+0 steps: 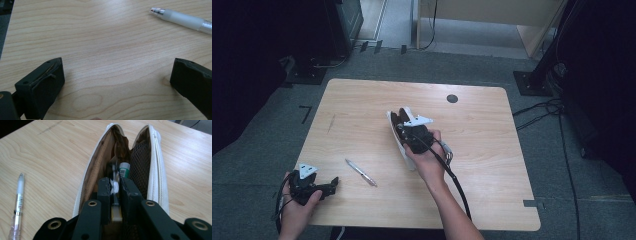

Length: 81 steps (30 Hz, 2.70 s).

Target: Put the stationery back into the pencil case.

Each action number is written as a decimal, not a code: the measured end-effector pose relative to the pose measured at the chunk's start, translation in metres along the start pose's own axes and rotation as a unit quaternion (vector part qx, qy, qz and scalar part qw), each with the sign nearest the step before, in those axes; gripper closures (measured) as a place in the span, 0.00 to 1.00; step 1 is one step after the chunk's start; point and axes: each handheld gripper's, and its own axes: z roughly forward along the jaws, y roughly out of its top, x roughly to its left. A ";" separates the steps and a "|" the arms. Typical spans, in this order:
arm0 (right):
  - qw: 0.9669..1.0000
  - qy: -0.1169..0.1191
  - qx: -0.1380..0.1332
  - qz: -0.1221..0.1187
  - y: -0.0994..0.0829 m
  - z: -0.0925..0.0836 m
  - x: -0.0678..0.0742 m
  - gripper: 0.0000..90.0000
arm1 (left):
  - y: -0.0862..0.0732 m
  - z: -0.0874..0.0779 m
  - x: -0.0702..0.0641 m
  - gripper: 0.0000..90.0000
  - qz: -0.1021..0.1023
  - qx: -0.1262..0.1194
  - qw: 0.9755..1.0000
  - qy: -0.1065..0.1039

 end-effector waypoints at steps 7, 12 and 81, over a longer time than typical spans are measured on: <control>1.000 -0.004 0.003 -0.003 0.000 0.007 0.000 0.87 | 0.000 0.000 0.000 0.00 0.000 0.000 1.000 0.000; 1.000 -0.004 -0.008 -0.004 0.002 0.007 0.001 0.87 | 0.000 0.000 0.000 0.00 0.000 0.000 1.000 0.000; 0.988 0.132 0.038 -0.065 -0.081 0.052 0.122 0.83 | 0.000 0.000 0.000 0.00 0.002 0.000 1.000 -0.002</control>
